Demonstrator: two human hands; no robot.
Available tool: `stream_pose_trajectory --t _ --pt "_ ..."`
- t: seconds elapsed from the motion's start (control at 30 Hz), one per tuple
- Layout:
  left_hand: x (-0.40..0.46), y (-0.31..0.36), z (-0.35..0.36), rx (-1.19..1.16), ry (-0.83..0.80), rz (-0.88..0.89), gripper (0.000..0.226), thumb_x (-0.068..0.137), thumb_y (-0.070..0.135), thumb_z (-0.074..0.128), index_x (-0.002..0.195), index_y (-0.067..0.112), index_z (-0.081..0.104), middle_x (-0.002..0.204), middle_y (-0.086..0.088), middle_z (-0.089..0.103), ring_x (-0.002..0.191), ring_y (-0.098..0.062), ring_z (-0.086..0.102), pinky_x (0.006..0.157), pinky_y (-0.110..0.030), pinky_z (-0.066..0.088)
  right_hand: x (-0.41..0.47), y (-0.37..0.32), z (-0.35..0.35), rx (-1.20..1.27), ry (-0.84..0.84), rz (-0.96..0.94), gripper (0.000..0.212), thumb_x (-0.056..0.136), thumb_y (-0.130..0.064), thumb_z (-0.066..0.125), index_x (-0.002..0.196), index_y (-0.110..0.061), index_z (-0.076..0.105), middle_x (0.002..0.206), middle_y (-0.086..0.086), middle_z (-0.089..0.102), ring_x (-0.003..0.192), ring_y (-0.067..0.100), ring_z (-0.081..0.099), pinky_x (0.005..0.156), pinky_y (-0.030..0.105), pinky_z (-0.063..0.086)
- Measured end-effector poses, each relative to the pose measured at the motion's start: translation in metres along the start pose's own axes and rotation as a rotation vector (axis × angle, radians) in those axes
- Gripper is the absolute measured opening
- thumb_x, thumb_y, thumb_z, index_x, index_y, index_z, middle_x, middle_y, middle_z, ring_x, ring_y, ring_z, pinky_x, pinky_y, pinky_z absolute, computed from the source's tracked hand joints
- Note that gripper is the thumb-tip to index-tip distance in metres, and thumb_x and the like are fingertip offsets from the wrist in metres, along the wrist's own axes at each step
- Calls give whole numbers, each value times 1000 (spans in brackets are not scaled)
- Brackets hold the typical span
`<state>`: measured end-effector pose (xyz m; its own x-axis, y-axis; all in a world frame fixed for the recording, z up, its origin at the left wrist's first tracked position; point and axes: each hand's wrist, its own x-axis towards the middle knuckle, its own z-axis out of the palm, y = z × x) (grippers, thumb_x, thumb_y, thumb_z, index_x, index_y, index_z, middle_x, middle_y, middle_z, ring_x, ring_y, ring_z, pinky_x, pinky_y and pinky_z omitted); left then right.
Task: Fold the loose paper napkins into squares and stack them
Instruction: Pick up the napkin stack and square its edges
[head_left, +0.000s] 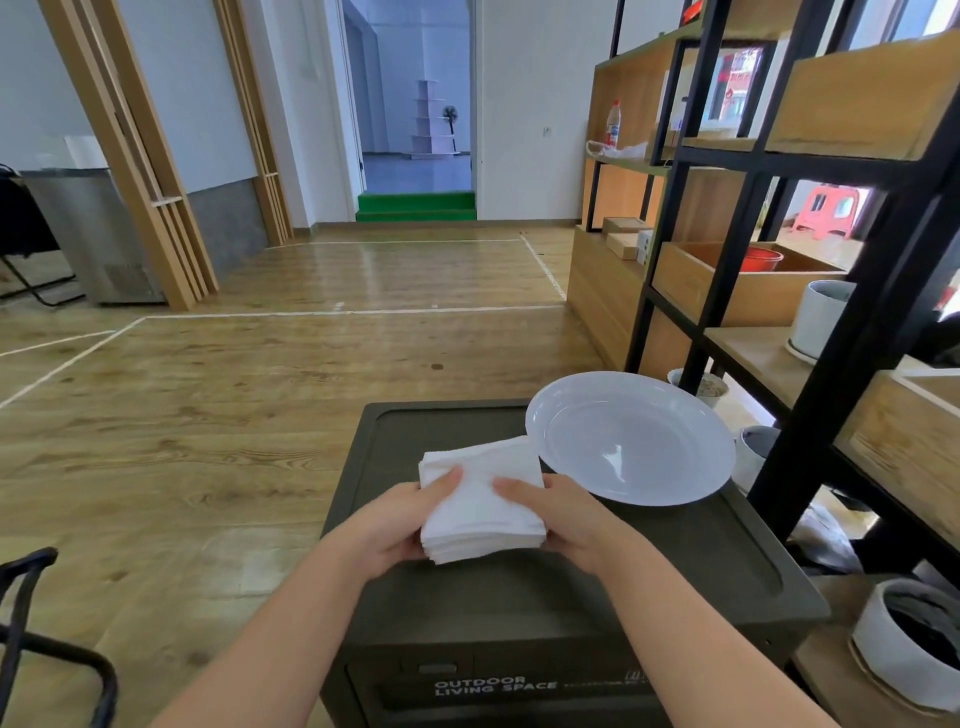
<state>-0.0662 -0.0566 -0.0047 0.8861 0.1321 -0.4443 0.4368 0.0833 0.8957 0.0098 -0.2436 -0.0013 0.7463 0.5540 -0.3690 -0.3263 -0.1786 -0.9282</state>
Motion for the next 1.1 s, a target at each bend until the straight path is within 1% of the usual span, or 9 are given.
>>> stream_pose_trajectory --t 0.17,0.3,0.47,0.6,0.7,0.83,0.93,1.0,1.1 --pt "5 31 2 -79 -110 -156 53 62 39 75 105 9 65 85 -5 74 70 -16 72 58 -26 57 -4 -19 -23 124 90 72 39 78 -33 77 109 -13 64 101 6 73 95 22 68 70 32 58" --pt "27 68 28 5 -96 -137 30 81 36 70 97 11 65 73 -3 71 65 -13 69 56 -24 56 -3 -42 -58 244 187 126 31 77 -27 78 101 -13 64 97 8 71 90 22 67 66 34 57" --pt "73 100 93 67 -40 -95 38 80 32 75 108 8 63 88 -5 72 78 -17 68 55 -27 56 9 -62 -118 301 357 195 35 76 -23 80 94 -5 56 99 14 63 92 28 61 79 38 54" --pt "114 105 140 126 -3 -119 47 82 36 72 117 11 53 108 -7 63 93 -19 62 72 -29 55 30 -60 -162 179 507 229 56 75 -24 80 115 -8 43 116 15 55 106 31 54 93 43 50" --pt "139 100 160 134 -6 -128 37 83 35 70 108 12 56 100 -7 63 90 -20 62 78 -33 54 43 -57 -185 83 571 260 59 78 -25 76 122 -11 40 114 14 53 105 32 54 91 45 51" --pt "159 97 165 160 12 -133 27 82 30 72 95 14 54 93 -8 63 80 -21 63 57 -31 55 52 -57 -195 -27 582 287 59 79 -25 74 125 -13 39 119 15 52 103 33 55 77 43 56" --pt "167 93 161 171 36 -139 25 82 29 72 84 15 52 88 -8 64 77 -21 63 58 -31 55 59 -55 -194 -100 569 244 58 80 -21 74 127 -14 40 120 14 50 109 35 53 64 41 55" --pt "171 91 158 178 45 -138 26 81 29 74 85 15 52 91 -8 64 79 -21 64 61 -31 56 64 -53 -193 -184 579 221 56 81 -22 73 126 -13 40 116 13 48 108 34 52 67 41 56" --pt "174 87 155 192 46 -127 27 79 29 75 86 16 52 93 -6 64 78 -20 64 52 -28 53 71 -50 -192 -361 631 193 50 79 -24 74 117 -11 45 106 11 49 94 29 53 77 43 57"
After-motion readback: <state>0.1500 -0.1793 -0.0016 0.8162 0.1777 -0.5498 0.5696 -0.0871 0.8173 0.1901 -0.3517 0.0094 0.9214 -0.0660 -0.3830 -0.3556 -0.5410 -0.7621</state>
